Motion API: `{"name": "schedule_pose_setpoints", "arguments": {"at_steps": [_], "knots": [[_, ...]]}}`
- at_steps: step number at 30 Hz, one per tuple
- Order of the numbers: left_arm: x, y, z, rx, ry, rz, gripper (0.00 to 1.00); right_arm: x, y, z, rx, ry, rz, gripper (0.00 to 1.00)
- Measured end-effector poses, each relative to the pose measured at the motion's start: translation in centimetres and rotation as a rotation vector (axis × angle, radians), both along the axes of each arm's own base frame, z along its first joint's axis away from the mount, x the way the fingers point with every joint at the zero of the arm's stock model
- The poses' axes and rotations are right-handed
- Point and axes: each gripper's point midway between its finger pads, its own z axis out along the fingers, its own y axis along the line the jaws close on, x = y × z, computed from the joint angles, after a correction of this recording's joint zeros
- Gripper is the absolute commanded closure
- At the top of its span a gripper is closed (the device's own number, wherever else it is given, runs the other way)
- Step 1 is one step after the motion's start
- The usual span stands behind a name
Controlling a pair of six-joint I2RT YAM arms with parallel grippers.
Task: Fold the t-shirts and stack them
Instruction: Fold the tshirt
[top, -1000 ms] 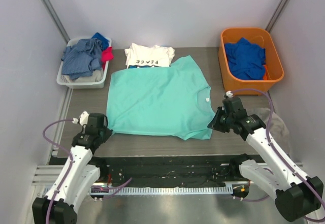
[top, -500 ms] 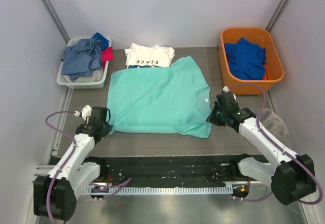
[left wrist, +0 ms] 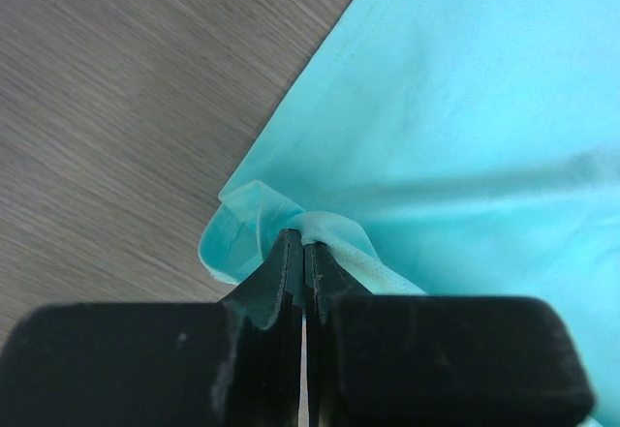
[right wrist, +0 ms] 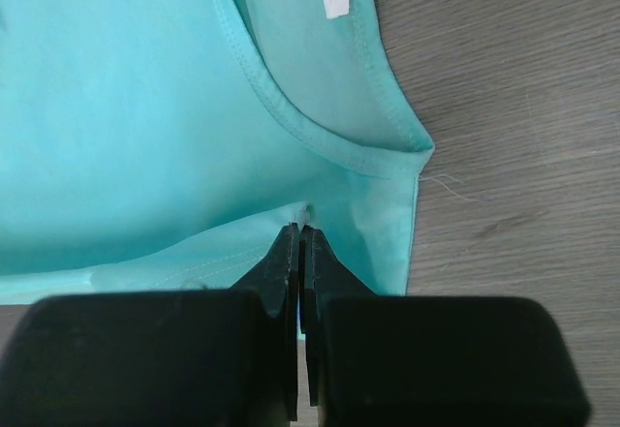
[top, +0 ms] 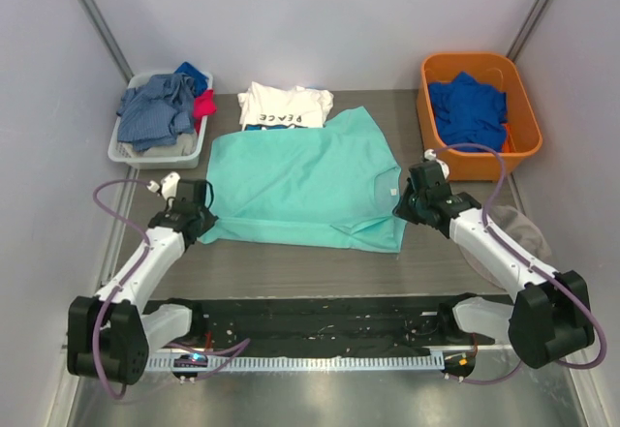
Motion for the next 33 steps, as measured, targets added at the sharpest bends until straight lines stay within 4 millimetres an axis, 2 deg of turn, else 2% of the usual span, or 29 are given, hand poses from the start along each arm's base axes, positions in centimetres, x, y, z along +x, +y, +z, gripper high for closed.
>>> {"name": "schedule_pose_setpoints", "arguments": {"at_steps": [5,12,26,33], "knots": [[0.8,-0.1,-0.7,0.023,0.035,-0.028,1.0,0.5,-0.2,-0.6,-0.01,0.013,-0.003,0.99],[1.5,-0.1,-1.4,0.037,0.067,-0.045,1.0,1.1,-0.5,-0.3,-0.012,-0.003,-0.01,0.99],[3.6,-0.3,-1.4,0.053,0.076,-0.058,1.0,2.0,-1.4,-1.1,-0.022,0.011,-0.025,0.99],[3.9,-0.3,-1.8,0.063,0.09,-0.067,1.0,2.8,-1.6,-0.6,-0.015,-0.006,-0.03,0.99]]}}
